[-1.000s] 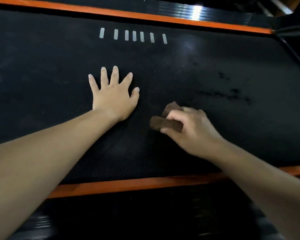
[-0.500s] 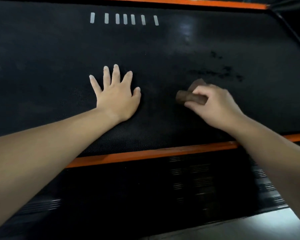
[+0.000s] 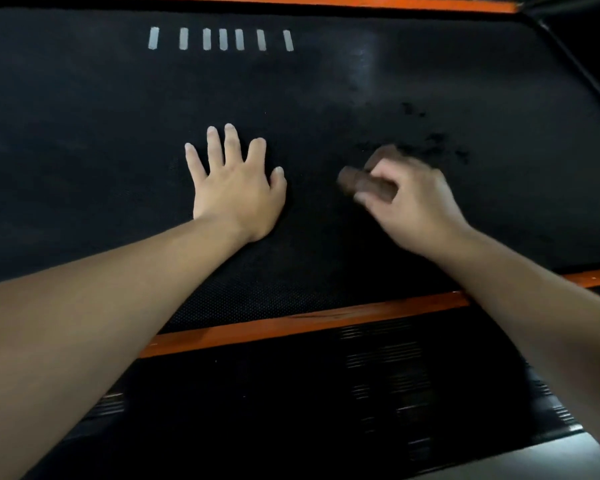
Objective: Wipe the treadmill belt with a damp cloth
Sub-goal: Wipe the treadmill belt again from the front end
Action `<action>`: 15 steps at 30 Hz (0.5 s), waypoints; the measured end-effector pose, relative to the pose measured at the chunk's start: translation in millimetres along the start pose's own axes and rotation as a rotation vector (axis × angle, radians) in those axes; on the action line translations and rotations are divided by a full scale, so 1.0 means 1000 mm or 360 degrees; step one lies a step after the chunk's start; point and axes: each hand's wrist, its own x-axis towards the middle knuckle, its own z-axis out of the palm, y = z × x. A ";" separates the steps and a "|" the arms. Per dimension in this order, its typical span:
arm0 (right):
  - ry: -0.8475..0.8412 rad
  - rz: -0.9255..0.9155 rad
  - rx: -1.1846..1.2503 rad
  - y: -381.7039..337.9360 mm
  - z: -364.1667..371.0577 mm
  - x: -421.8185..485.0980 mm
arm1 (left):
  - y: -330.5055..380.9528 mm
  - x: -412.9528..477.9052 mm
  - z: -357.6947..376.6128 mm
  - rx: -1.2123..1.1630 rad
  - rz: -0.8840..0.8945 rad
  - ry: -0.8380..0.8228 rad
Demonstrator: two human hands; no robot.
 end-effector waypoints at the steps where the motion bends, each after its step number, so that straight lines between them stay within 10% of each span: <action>1: -0.0071 -0.0119 0.0008 -0.005 0.001 -0.011 | 0.000 0.000 0.000 0.0001 0.0005 0.0011; 5: -0.0213 -0.0356 -0.0018 -0.010 -0.001 -0.018 | 0.000 -0.001 0.002 0.0000 0.0009 0.0045; 11: 0.0193 0.0132 -0.0047 0.002 0.014 0.080 | 0.000 0.000 0.004 0.0001 0.0001 0.0073; 15: 0.0018 -0.0232 0.0073 -0.021 0.022 0.032 | 0.000 0.001 0.004 0.0019 0.0013 0.0082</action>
